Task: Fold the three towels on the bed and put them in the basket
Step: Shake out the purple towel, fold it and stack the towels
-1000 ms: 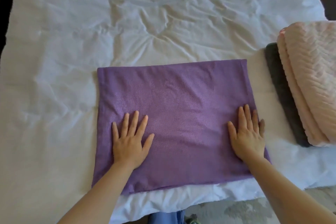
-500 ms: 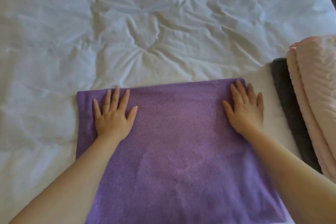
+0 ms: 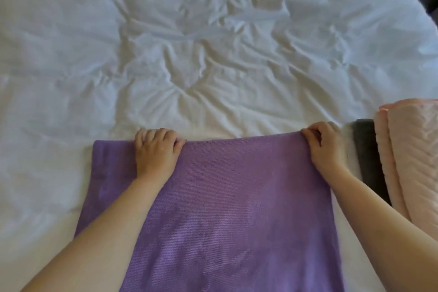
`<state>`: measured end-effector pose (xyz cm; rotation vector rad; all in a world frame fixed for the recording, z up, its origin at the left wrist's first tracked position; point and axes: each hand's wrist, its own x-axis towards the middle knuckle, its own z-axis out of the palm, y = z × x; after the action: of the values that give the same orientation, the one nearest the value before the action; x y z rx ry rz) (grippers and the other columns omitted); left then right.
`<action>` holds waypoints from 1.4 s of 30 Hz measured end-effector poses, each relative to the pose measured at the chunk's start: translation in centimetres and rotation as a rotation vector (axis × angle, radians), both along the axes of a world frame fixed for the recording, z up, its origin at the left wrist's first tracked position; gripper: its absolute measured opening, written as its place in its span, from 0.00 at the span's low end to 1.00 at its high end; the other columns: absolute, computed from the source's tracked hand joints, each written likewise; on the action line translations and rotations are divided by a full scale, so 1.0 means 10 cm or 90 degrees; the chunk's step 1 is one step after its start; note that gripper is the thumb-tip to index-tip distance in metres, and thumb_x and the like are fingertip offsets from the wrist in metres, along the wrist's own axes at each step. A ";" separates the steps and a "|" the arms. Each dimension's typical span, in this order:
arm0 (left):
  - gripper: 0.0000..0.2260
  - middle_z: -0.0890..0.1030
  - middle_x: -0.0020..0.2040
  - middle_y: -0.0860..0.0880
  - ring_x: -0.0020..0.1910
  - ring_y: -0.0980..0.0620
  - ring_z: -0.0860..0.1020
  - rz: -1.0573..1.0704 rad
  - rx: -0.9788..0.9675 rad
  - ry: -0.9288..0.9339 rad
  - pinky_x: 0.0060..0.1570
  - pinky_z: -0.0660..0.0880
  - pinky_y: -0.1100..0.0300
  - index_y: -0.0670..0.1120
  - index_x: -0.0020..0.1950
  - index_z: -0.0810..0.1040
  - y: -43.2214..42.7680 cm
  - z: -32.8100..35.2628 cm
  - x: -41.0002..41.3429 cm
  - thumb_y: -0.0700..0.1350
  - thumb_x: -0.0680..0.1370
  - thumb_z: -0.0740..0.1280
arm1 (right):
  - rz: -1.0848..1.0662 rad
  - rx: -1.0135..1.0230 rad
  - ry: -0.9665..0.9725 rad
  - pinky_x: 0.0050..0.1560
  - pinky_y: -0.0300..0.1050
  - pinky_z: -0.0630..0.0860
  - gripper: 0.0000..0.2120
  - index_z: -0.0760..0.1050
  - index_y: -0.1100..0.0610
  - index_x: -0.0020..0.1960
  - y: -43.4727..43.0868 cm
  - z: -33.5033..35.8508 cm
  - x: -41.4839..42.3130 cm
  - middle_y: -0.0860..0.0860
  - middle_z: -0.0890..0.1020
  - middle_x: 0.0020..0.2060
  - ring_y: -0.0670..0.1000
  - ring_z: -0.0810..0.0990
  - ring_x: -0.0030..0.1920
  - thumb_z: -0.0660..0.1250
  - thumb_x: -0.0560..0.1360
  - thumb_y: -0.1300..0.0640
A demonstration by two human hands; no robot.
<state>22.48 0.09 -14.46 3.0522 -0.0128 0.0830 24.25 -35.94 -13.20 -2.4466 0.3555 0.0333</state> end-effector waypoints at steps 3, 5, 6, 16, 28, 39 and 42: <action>0.13 0.80 0.44 0.44 0.47 0.39 0.76 0.104 0.034 0.036 0.57 0.66 0.43 0.46 0.43 0.79 0.55 0.04 -0.07 0.56 0.76 0.66 | -0.040 -0.098 0.028 0.55 0.47 0.66 0.10 0.75 0.55 0.56 0.18 0.01 -0.06 0.54 0.73 0.56 0.57 0.72 0.57 0.62 0.78 0.52; 0.15 0.78 0.52 0.41 0.52 0.36 0.74 0.219 -0.020 0.081 0.55 0.69 0.43 0.46 0.49 0.78 0.84 0.06 -0.16 0.58 0.75 0.67 | 0.002 -0.165 -0.010 0.67 0.54 0.59 0.17 0.70 0.53 0.65 0.37 0.08 -0.17 0.54 0.68 0.66 0.58 0.65 0.67 0.61 0.78 0.51; 0.18 0.77 0.55 0.40 0.54 0.35 0.73 0.274 -0.057 0.101 0.53 0.70 0.43 0.46 0.52 0.77 0.96 0.06 -0.21 0.60 0.75 0.66 | 0.052 -0.172 -0.041 0.69 0.55 0.55 0.20 0.67 0.51 0.68 0.51 0.11 -0.25 0.52 0.66 0.69 0.57 0.61 0.70 0.60 0.78 0.50; 0.20 0.79 0.52 0.46 0.50 0.46 0.77 0.421 -0.440 0.146 0.49 0.71 0.56 0.42 0.57 0.75 1.37 0.08 -0.55 0.56 0.74 0.69 | 0.287 -0.318 0.092 0.74 0.51 0.35 0.27 0.44 0.39 0.75 1.19 -0.18 -1.06 0.42 0.49 0.76 0.47 0.42 0.76 0.38 0.78 0.35; 0.15 0.85 0.47 0.54 0.46 0.53 0.84 0.387 -0.703 0.401 0.44 0.79 0.59 0.50 0.54 0.80 1.37 0.39 -2.20 0.50 0.69 0.76 | 0.244 -0.223 0.130 0.75 0.50 0.39 0.28 0.46 0.41 0.76 1.86 -0.02 -2.33 0.40 0.47 0.76 0.48 0.43 0.77 0.42 0.78 0.36; 0.15 0.81 0.49 0.54 0.49 0.53 0.80 0.383 -0.606 0.256 0.45 0.73 0.61 0.50 0.56 0.74 1.20 0.34 -2.81 0.45 0.72 0.74 | 0.279 -0.279 0.127 0.73 0.51 0.44 0.28 0.50 0.43 0.76 1.39 -0.06 -2.96 0.43 0.53 0.75 0.50 0.52 0.76 0.44 0.77 0.37; 0.14 0.80 0.49 0.49 0.49 0.45 0.80 0.376 -0.474 0.209 0.45 0.72 0.56 0.46 0.56 0.73 1.10 0.42 -2.93 0.45 0.74 0.72 | 0.324 -0.293 0.113 0.73 0.55 0.52 0.28 0.57 0.44 0.75 1.37 -0.05 -3.08 0.45 0.56 0.75 0.54 0.56 0.75 0.47 0.77 0.39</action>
<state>-6.80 11.12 -10.29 2.2002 0.7515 -0.3038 -6.58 -22.28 -13.69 -2.9375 -0.2213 0.4320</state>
